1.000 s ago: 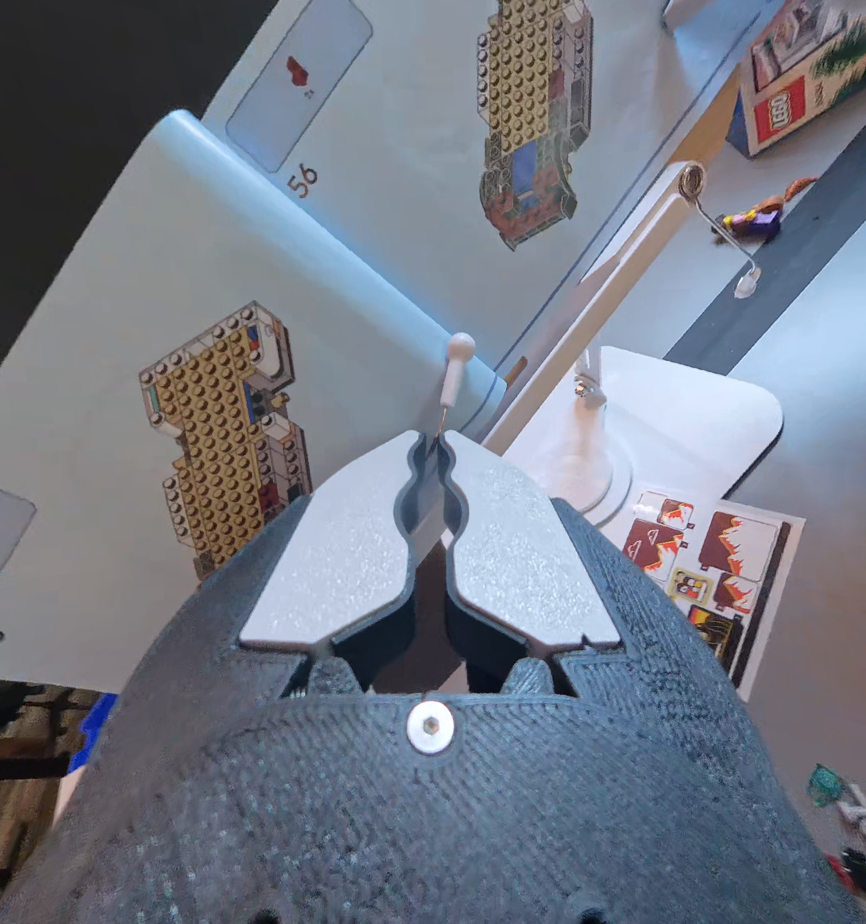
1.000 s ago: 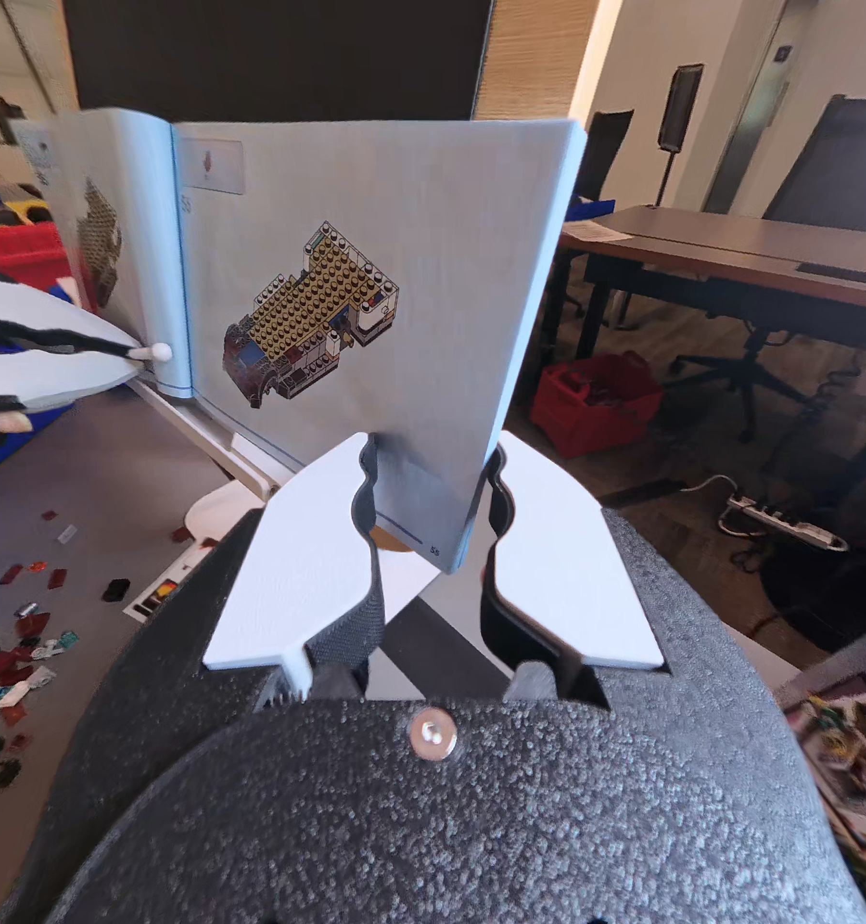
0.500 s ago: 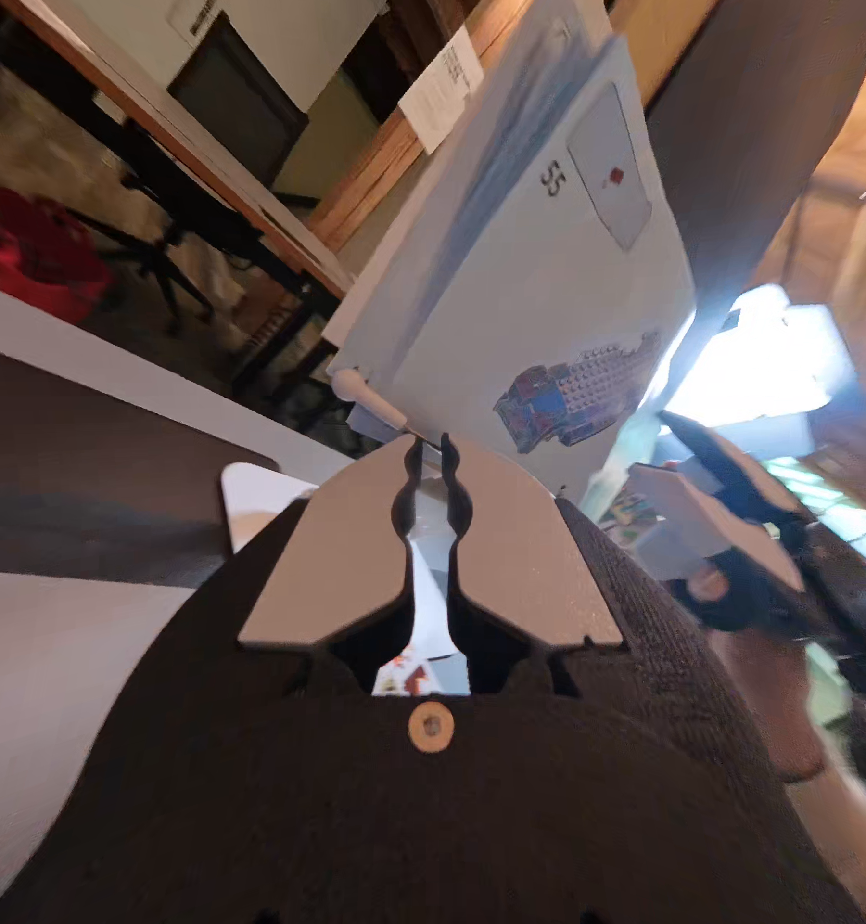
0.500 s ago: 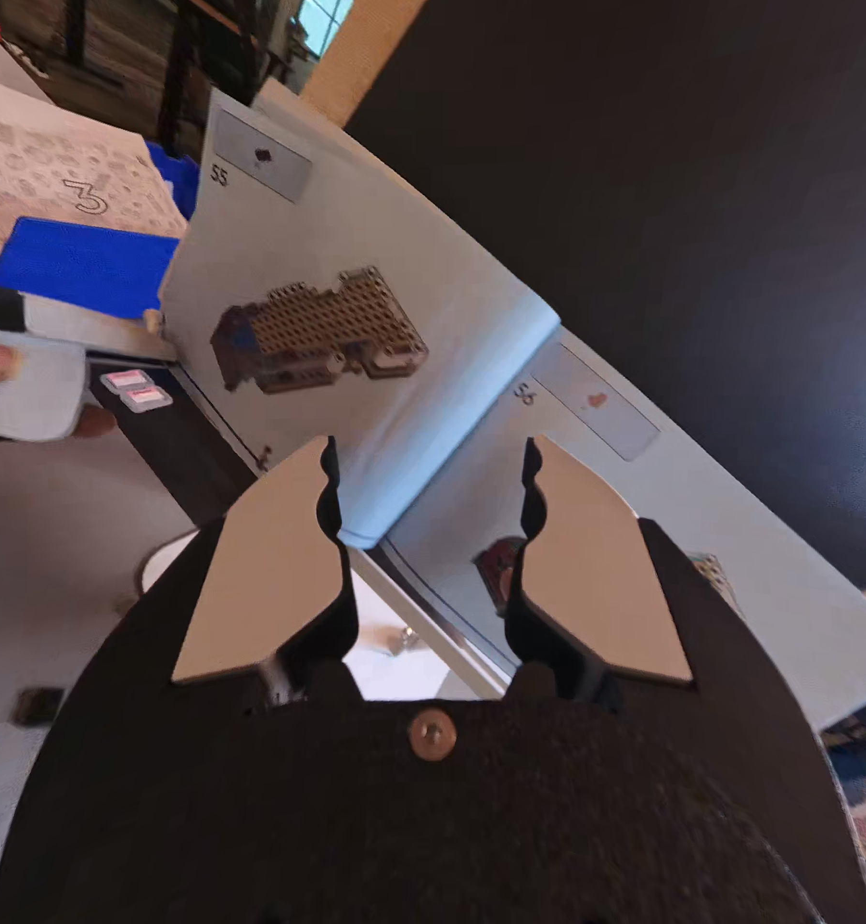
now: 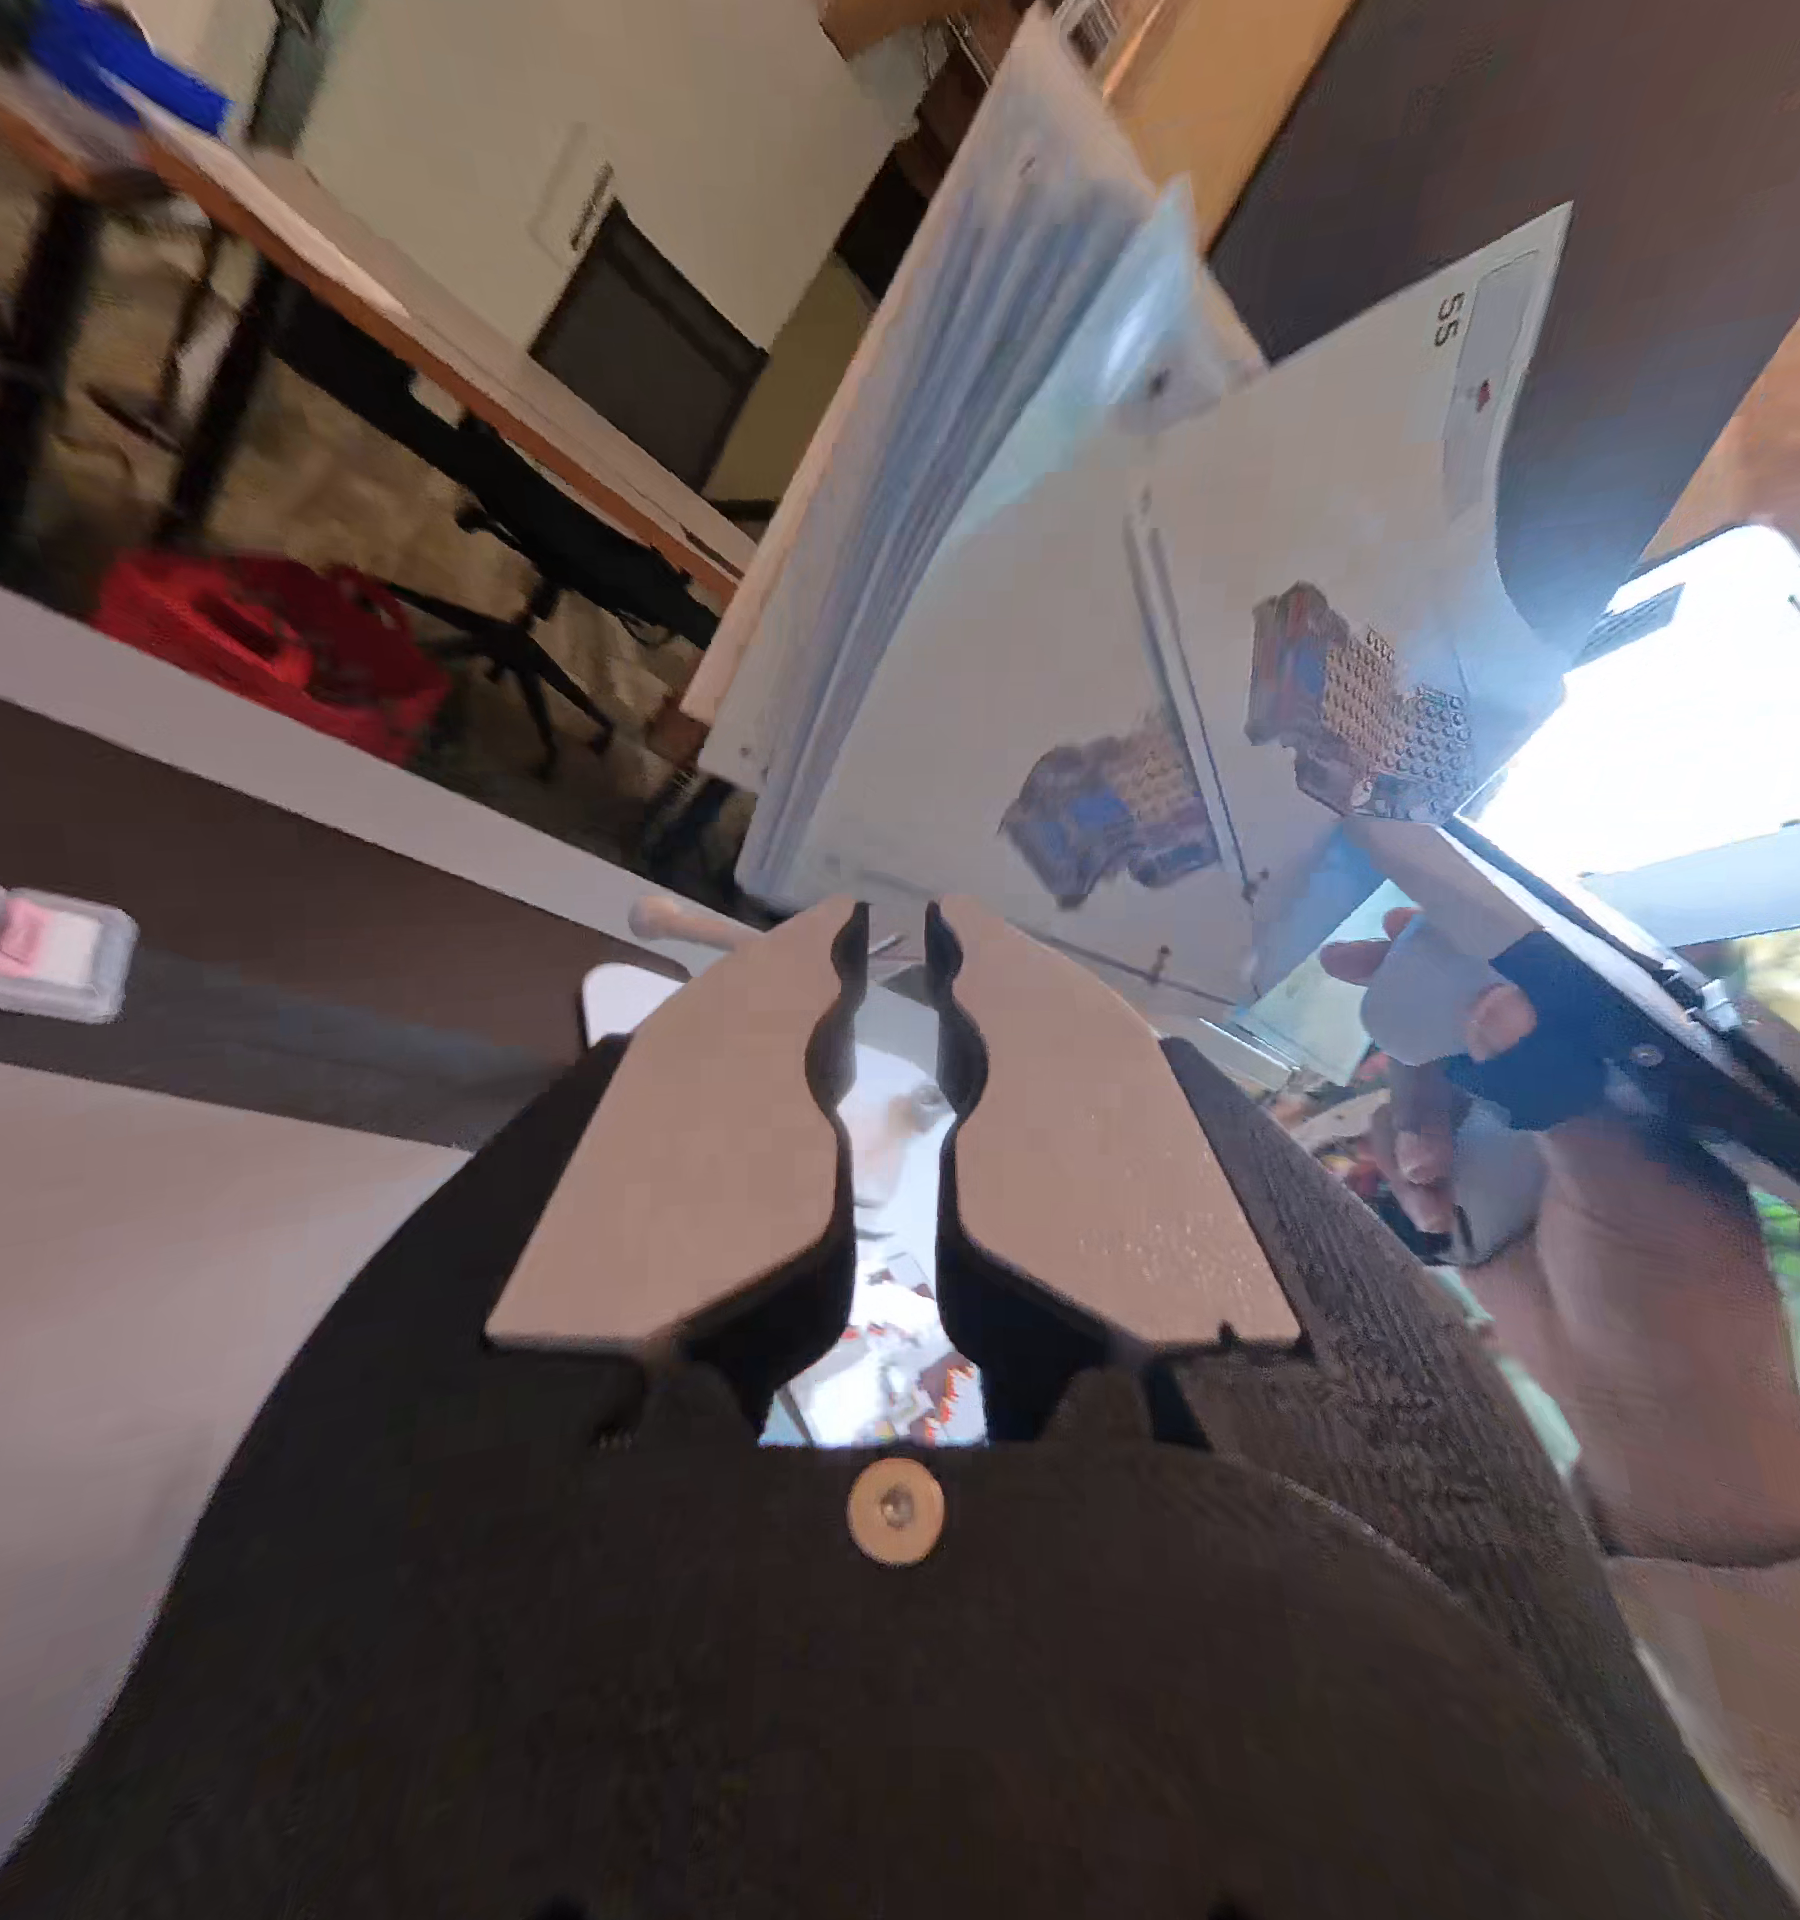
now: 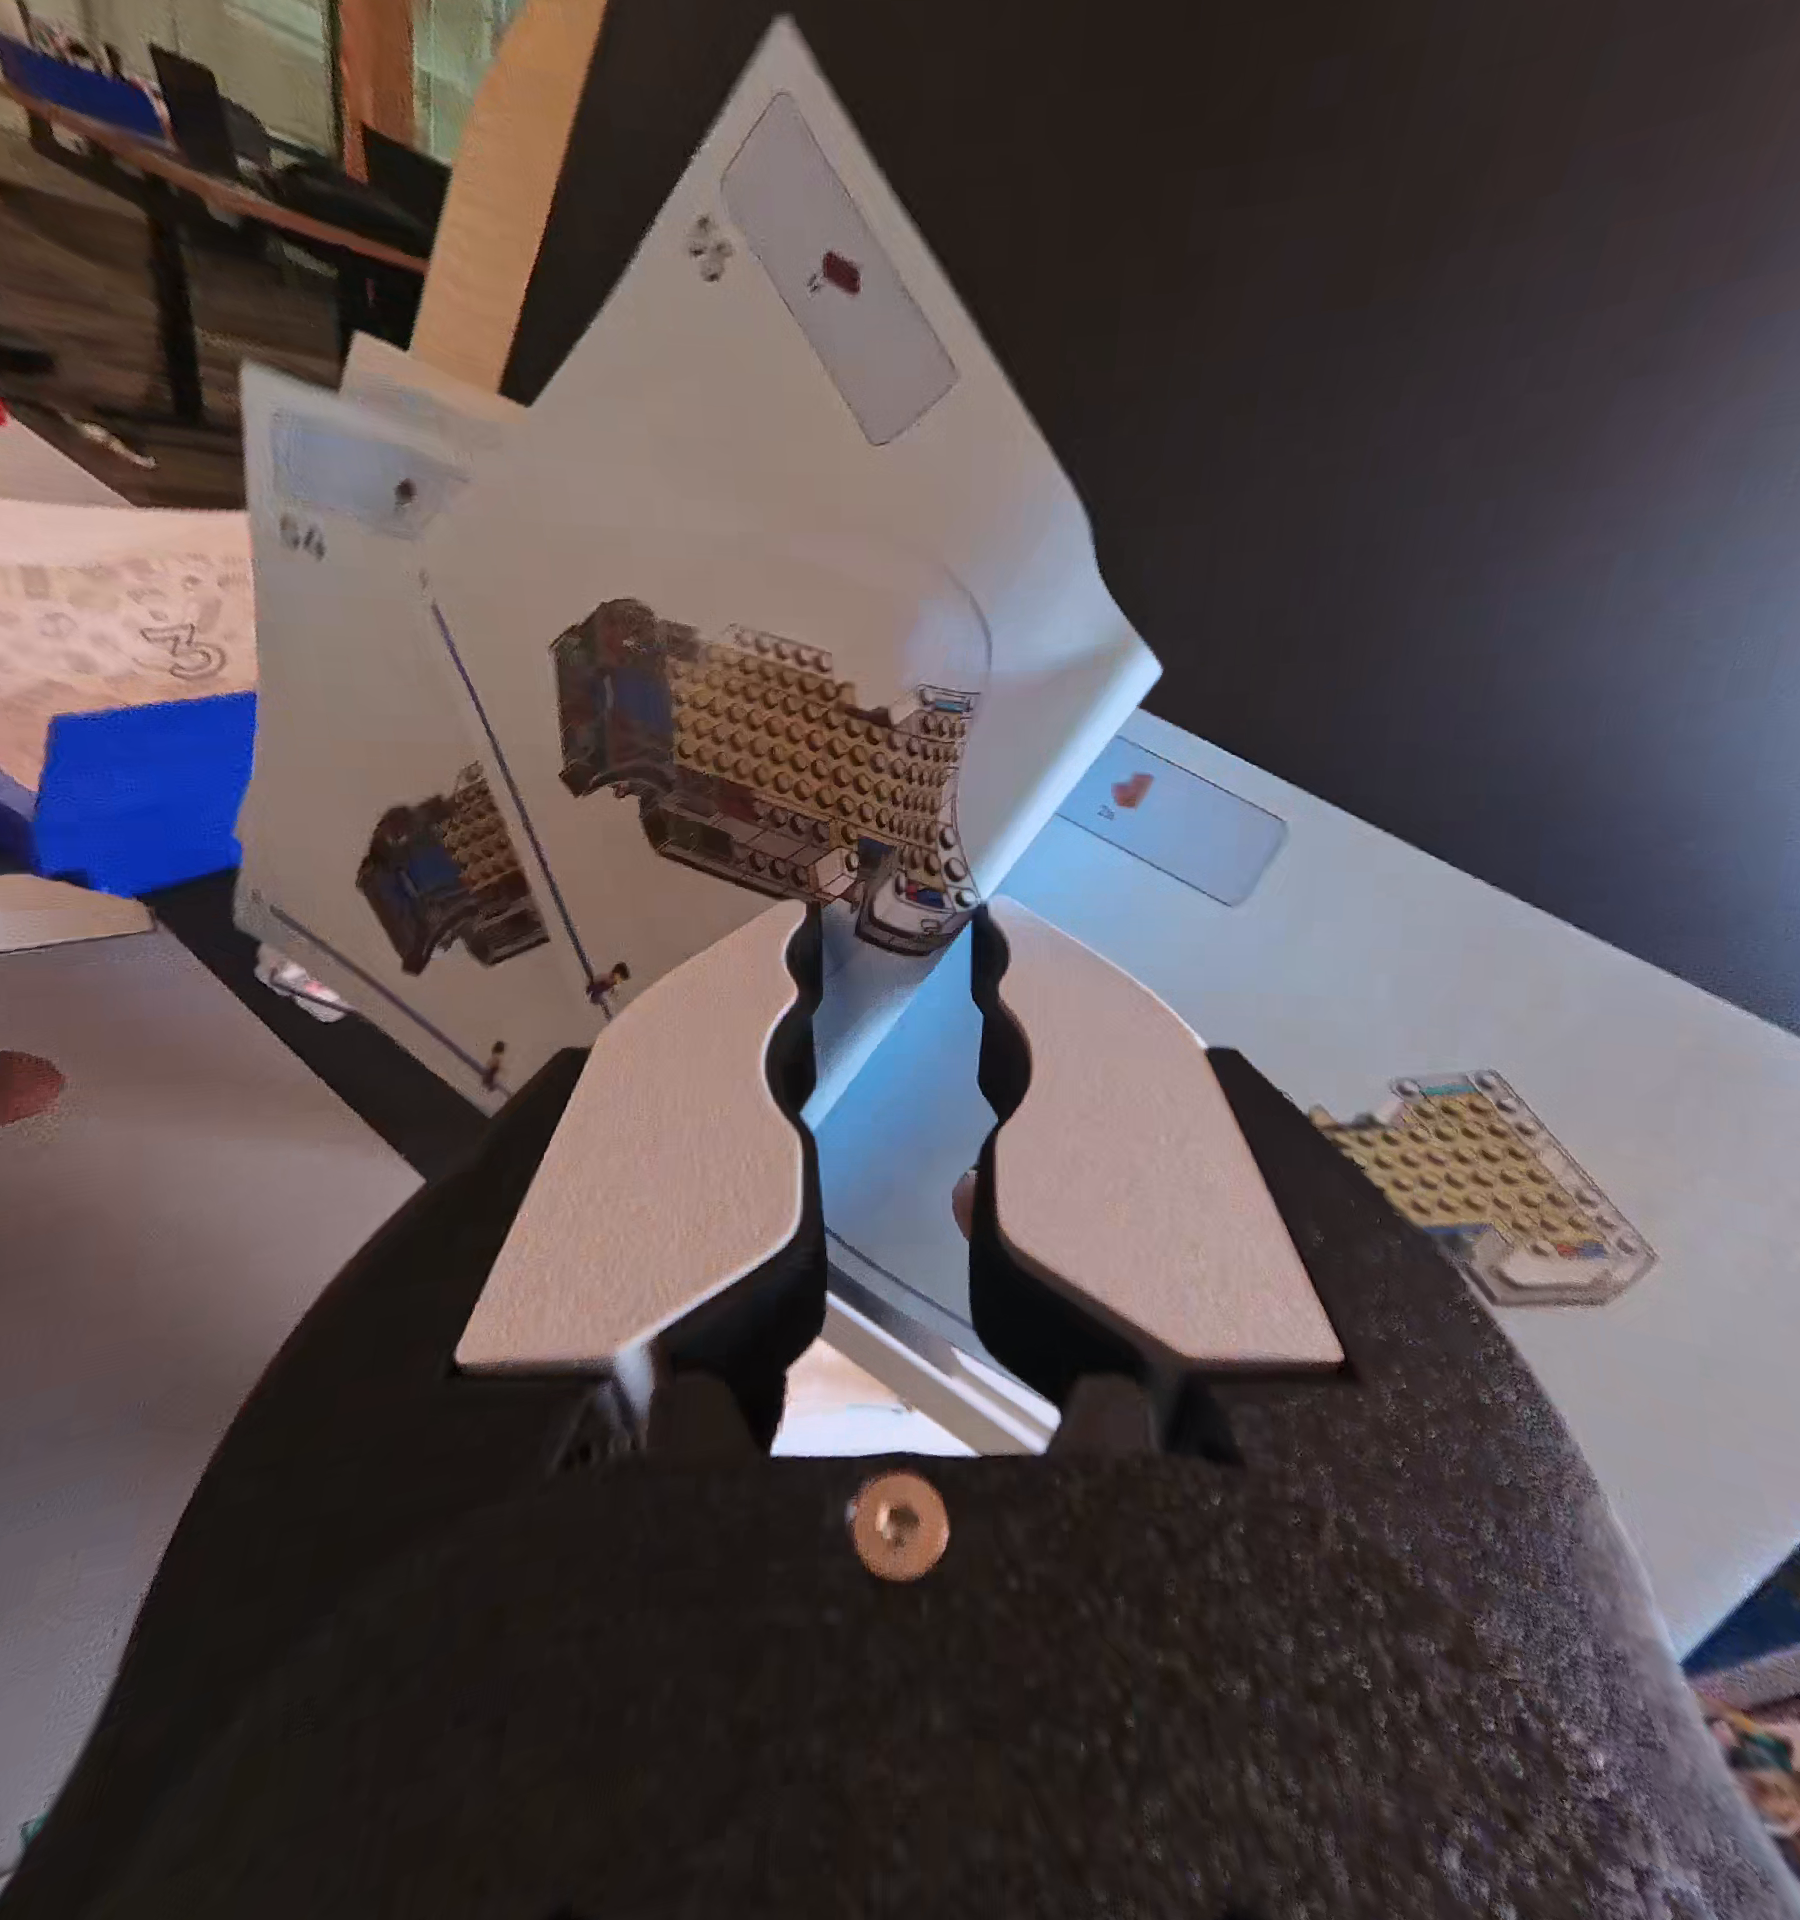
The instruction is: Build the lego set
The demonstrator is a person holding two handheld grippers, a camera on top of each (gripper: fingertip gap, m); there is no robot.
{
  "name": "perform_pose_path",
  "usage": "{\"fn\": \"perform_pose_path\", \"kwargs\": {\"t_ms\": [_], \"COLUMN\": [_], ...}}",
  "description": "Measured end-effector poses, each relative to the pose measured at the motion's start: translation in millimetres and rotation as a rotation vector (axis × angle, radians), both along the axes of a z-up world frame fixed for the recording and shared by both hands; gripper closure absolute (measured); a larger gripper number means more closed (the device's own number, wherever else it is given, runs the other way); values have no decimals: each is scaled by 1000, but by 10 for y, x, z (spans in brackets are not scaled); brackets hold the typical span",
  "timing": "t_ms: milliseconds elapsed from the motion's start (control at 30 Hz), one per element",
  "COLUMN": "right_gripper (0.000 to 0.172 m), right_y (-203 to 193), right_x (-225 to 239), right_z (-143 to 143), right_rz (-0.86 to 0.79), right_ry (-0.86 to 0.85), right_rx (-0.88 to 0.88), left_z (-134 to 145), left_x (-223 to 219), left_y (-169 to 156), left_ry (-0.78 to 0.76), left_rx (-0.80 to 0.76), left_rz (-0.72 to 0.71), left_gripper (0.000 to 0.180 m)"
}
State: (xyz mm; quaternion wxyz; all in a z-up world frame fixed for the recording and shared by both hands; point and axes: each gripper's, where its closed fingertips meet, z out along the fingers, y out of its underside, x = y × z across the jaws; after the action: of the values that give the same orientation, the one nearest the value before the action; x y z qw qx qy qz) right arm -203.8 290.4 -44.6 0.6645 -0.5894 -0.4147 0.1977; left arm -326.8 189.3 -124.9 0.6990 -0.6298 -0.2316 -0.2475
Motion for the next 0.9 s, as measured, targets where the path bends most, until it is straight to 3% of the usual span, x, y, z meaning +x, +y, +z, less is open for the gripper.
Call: {"fn": "perform_pose_path", "kwargs": {"t_ms": [133, 233, 433, 633, 767, 900], "right_gripper": [155, 170, 170, 163, 149, 137], "right_y": [107, 159, 258, 183, 104, -468], "right_x": [199, 262, 372, 649, 1127, 1405], "right_z": [-20, -86, -176, -149, 49, 344], "right_rz": [8, 19, 19, 68, 9, 112], "right_ry": [42, 50, 68, 104, 169, 246], "right_rx": [-60, -84, -136, -158, -75, 62], "left_z": [275, 447, 585, 623, 551, 437], "left_x": [19, 239, 579, 929, 922, 727], "left_y": [-109, -85, -3, 141, 184, 146], "left_ry": [192, 271, 403, 500, 543, 530], "left_rx": [29, 58, 59, 54, 17, -26], "left_rz": [88, 30, -51, -130, -97, -76], "left_gripper": [172, 174, 175, 175, 179, 180]}}
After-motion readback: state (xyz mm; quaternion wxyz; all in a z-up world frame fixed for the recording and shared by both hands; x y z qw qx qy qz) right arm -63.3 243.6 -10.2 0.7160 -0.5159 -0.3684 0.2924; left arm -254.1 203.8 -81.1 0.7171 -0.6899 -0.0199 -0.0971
